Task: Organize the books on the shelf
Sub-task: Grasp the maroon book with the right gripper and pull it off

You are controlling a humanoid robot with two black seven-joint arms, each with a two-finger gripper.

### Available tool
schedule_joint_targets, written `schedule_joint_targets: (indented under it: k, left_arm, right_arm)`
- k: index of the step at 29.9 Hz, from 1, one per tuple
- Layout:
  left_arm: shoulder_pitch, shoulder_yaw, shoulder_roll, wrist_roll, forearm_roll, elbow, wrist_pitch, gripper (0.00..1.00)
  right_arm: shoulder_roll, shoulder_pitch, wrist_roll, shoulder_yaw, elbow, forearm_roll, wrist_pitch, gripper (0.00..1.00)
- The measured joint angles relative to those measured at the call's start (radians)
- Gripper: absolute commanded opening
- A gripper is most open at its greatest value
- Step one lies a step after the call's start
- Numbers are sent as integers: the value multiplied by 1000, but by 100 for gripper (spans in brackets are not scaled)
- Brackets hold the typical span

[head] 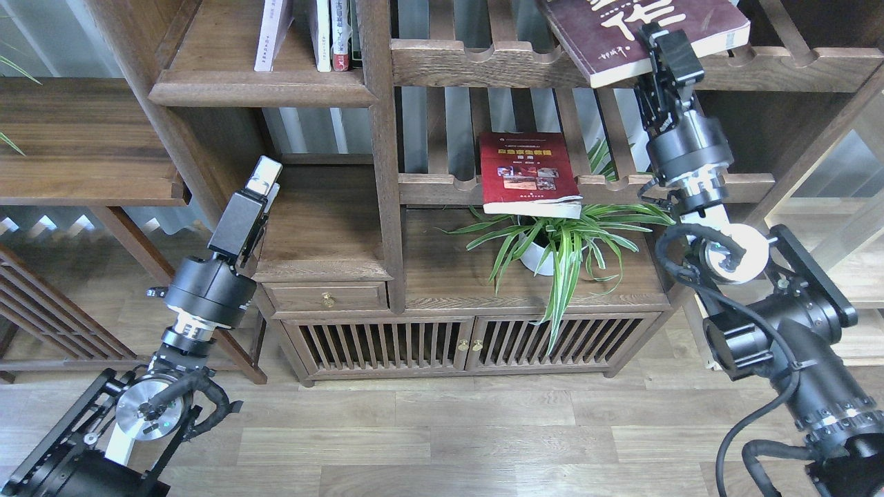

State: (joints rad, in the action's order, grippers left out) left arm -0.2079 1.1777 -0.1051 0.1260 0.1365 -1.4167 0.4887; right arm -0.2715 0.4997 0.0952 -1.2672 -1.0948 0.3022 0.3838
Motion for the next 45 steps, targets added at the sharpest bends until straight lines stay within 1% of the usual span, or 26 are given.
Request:
schedule_joint_targets:
  k: [10, 15, 23, 27, 36, 37, 40, 45]
  left_arm:
    - [6, -9, -1, 0, 0, 21, 0, 99]
    - [21, -10, 4, 1, 0, 25, 0, 98]
    - [29, -13, 1, 1, -7, 45, 0, 98]
    - [56, -21, 34, 0, -18, 54, 0, 98]
    - [65, -56, 48, -34, -21, 64, 0, 98]
    - [66, -62, 48, -35, -21, 64, 0, 98]
    - [67, -74, 47, -35, -23, 65, 0, 98]
    - [67, -108, 50, -35, -23, 73, 0, 98]
  right_arm:
    - [-2, -34, 1, -60, -9, 0, 51, 17]
    - [0, -40, 22, -81, -16, 0, 87, 16]
    - [1, -145, 25, -85, -30, -10, 105, 14]
    - [1, -206, 24, -82, -45, -28, 106, 14]
    - [13, -299, 26, -84, -74, -99, 105, 14]
    - [12, -306, 26, -85, -76, -103, 105, 13]
    - [9, -327, 27, -91, -84, -107, 105, 5]
    - [8, -373, 28, -94, -90, -112, 105, 5]
